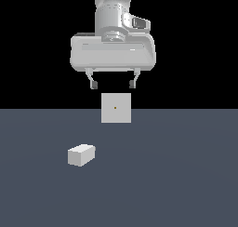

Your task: Plug the charger into the wall socket.

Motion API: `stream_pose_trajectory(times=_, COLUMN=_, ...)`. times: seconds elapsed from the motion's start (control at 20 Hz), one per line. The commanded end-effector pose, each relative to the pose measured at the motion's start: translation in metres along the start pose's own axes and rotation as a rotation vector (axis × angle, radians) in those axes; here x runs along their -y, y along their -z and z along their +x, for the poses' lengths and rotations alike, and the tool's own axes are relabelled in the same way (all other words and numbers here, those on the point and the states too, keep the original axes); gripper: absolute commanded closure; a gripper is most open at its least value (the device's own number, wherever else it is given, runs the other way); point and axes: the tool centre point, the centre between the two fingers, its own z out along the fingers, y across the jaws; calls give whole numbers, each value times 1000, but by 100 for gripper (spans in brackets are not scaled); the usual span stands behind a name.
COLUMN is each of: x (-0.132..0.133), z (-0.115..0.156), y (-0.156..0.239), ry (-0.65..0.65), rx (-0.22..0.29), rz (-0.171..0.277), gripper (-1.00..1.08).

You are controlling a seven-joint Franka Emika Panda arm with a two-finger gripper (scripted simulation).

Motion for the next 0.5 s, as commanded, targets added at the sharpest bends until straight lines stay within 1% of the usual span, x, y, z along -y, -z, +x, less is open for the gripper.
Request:
stream_pose_trajectory(times=0.0, x=0, z=0, y=0, ry=0, rx=0, rz=0, gripper=-92)
stream_pose_trajectory(times=0.2, x=1, z=-1, y=-1, ry=-5, rx=-4, rz=-1, gripper=-92)
stream_pose_trajectory(times=0.45, x=3, z=-6, y=-5, ry=-27, rx=-22, rz=-3, gripper=-92)
